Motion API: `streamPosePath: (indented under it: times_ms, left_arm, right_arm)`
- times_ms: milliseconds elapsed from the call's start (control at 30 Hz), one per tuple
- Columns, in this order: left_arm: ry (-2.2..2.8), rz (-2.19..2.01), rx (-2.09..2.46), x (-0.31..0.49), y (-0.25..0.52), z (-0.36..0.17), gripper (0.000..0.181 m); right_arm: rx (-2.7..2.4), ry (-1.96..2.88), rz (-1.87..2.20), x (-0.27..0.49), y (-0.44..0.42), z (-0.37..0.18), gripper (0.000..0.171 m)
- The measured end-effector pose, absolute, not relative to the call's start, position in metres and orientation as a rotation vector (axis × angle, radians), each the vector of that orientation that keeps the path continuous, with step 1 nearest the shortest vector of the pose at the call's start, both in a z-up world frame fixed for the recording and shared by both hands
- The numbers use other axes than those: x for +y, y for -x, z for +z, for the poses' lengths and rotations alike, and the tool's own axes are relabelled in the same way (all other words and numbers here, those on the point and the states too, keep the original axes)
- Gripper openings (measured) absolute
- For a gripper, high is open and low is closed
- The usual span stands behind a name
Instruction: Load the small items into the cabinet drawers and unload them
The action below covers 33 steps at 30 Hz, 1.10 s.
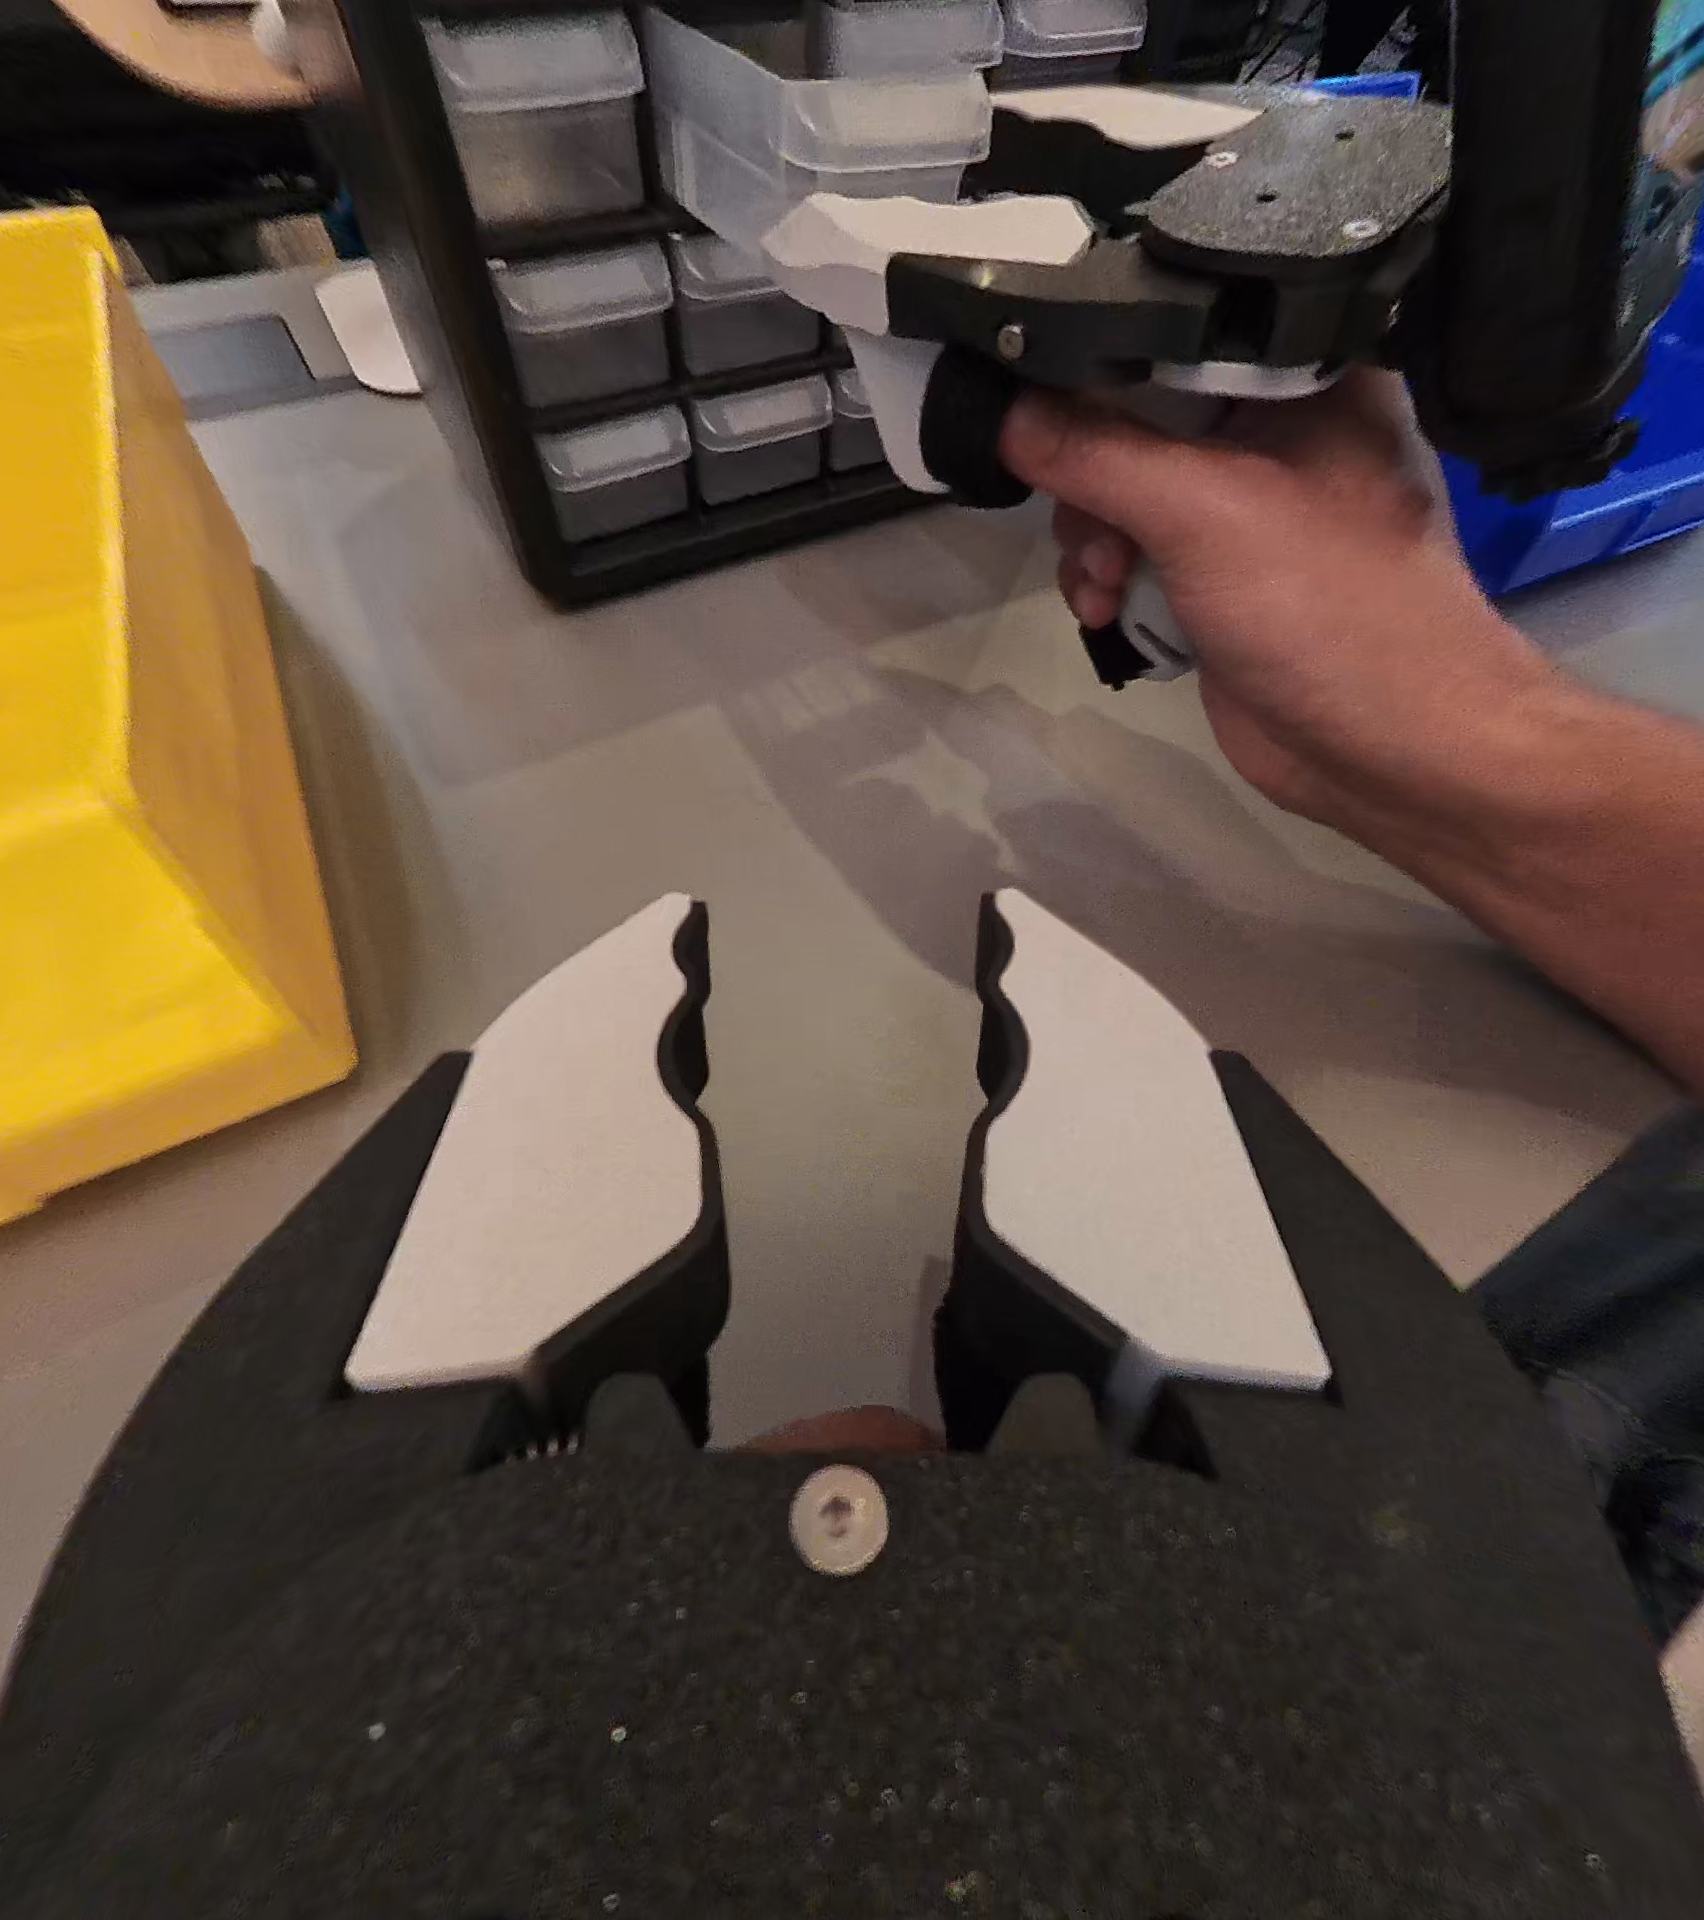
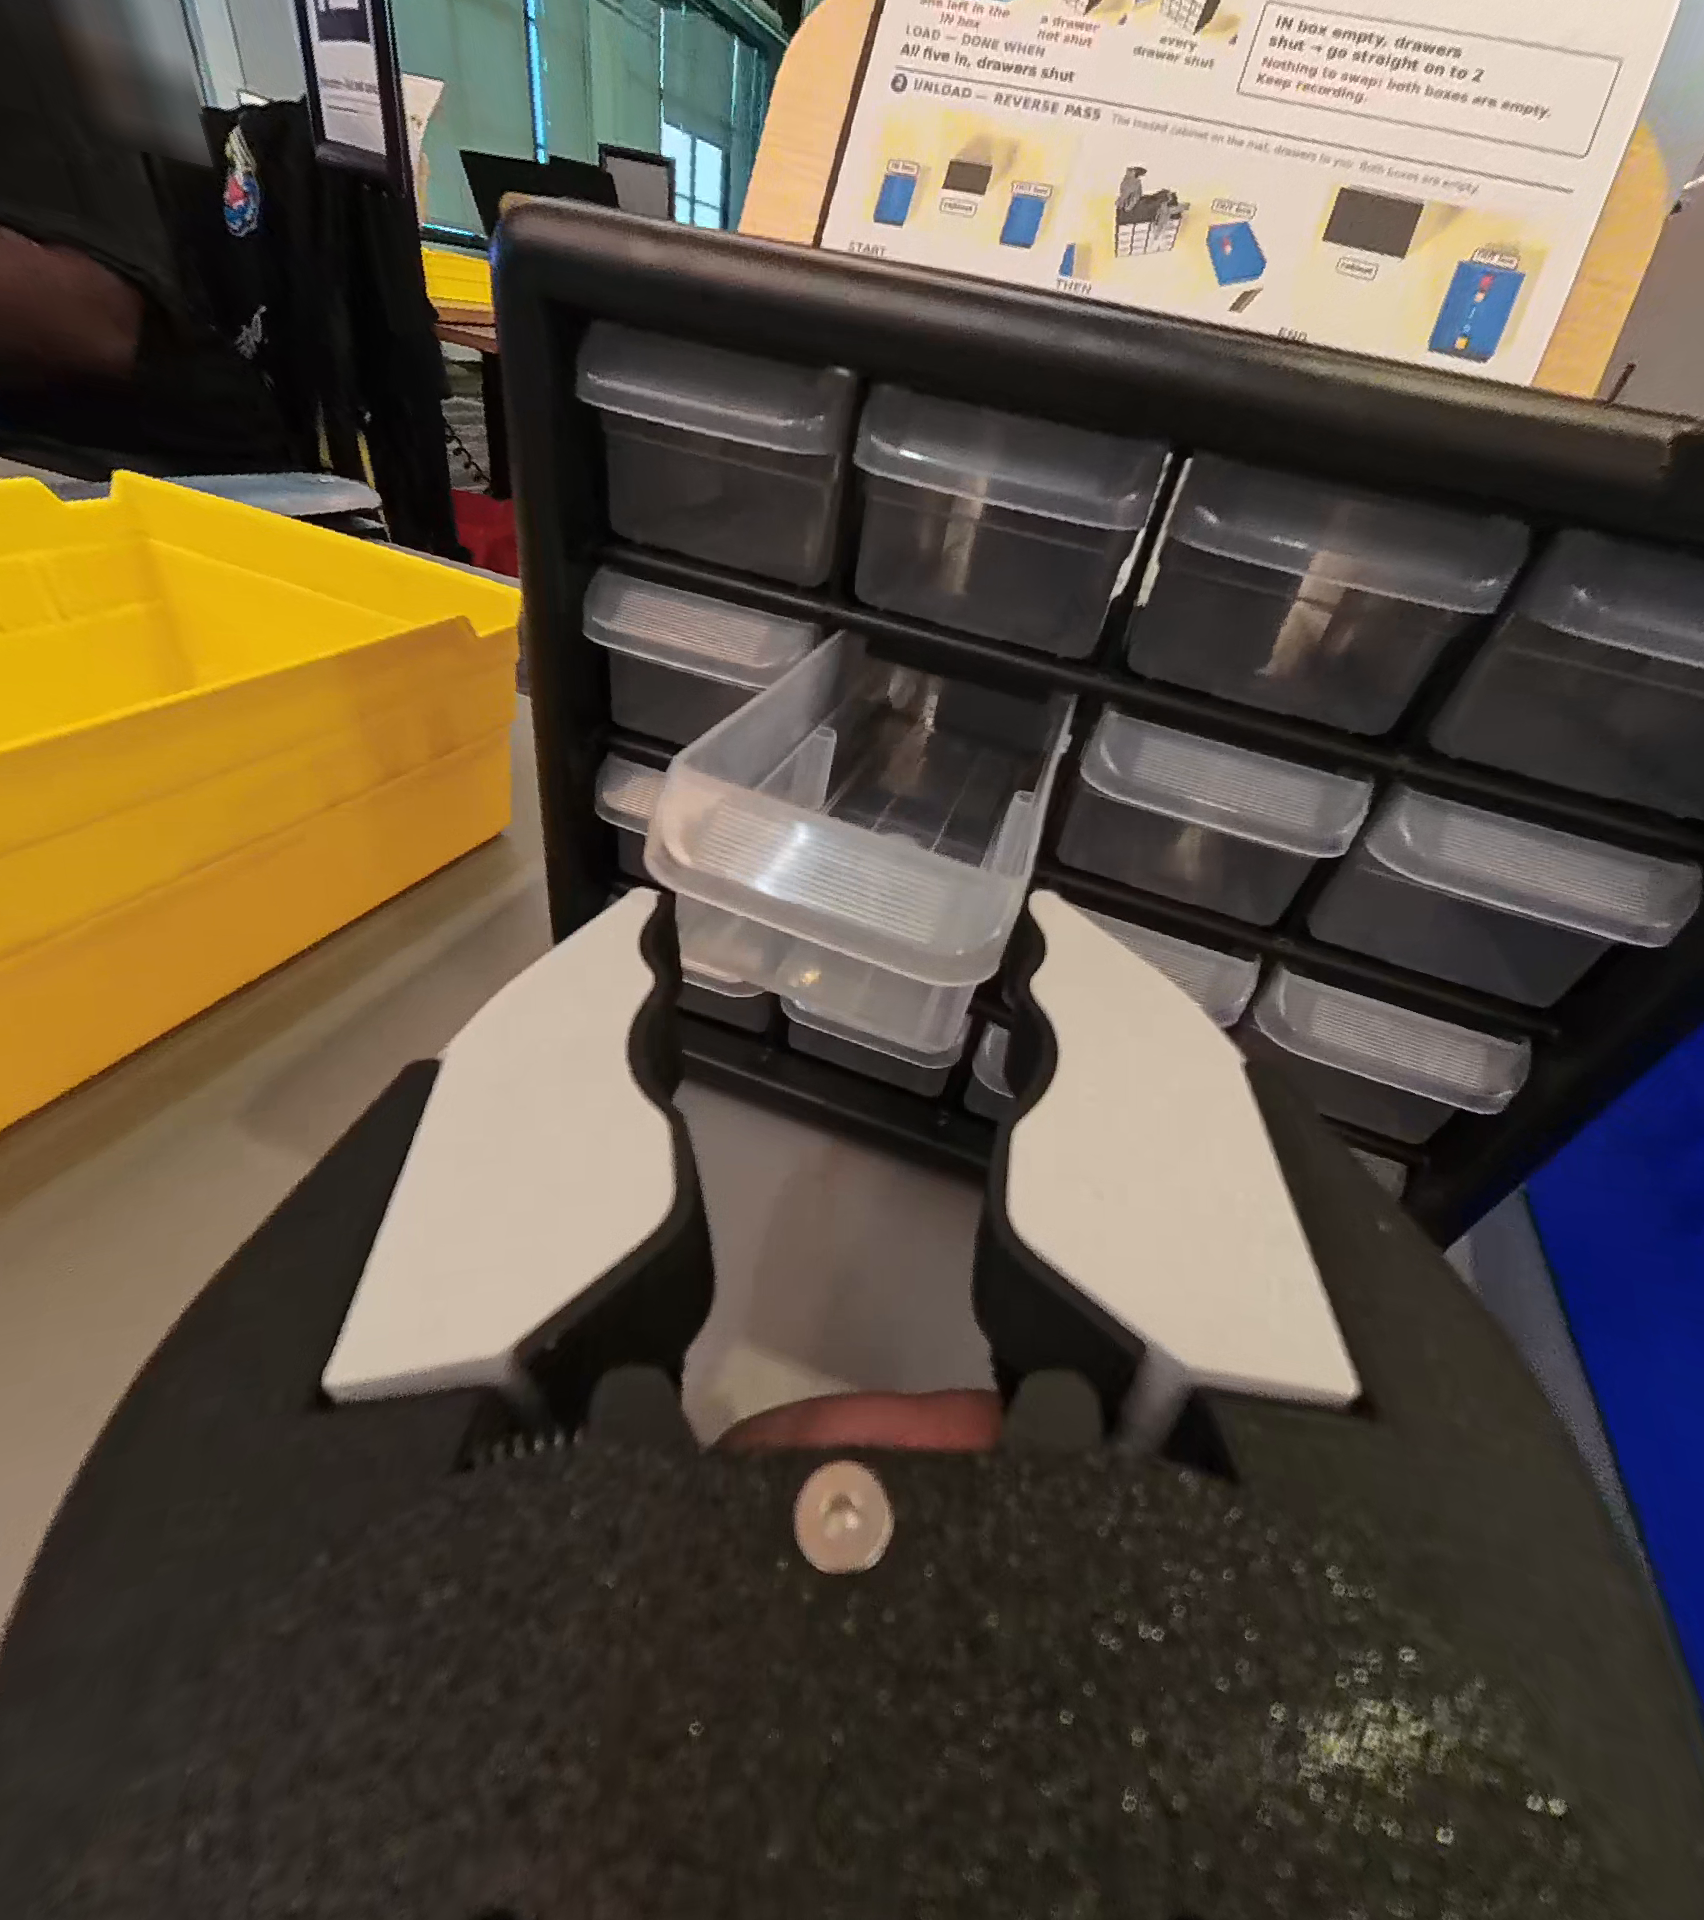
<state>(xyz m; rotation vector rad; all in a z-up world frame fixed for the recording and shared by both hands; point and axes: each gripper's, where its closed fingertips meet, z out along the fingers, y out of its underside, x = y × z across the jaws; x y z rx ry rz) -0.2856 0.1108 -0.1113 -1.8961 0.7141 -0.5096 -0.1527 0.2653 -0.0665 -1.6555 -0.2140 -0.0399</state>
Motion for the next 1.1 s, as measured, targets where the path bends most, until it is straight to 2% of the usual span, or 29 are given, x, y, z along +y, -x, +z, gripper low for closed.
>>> streamPosePath:
  times_ms: [200,300,400,500,700,867,1100]
  left_arm:
    - [1.857,-0.612,0.744,0.116,0.29,-0.111,0.051]
    - [1.839,-0.713,0.704,0.12,0.3,-0.085,0.05]
    - [1.94,-0.602,0.616,0.155,0.346,-0.054,0.039]
    - [2.244,-0.569,0.572,0.194,0.39,-0.052,0.052]
    - [2.72,-0.504,0.724,0.244,0.416,-0.103,0.046]
    - [3.009,-0.112,0.804,0.266,0.452,-0.163,0.046]
    - [3.232,-0.058,0.774,0.255,0.464,-0.181,0.037]
  right_arm:
    - [-0.211,1.657,0.009,0.264,0.153,-0.065,0.059]
    - [-0.227,1.66,-0.018,0.266,0.153,-0.068,0.058]
    - [-0.237,1.663,-0.03,0.267,0.153,-0.068,0.058]
    - [-0.233,1.664,-0.014,0.267,0.153,-0.068,0.058]
    - [-0.227,1.671,0.008,0.267,0.152,-0.068,0.057]
    - [-0.236,1.668,-0.01,0.267,0.152,-0.069,0.058]
    - [-0.229,1.682,0.007,0.267,0.152,-0.068,0.058]
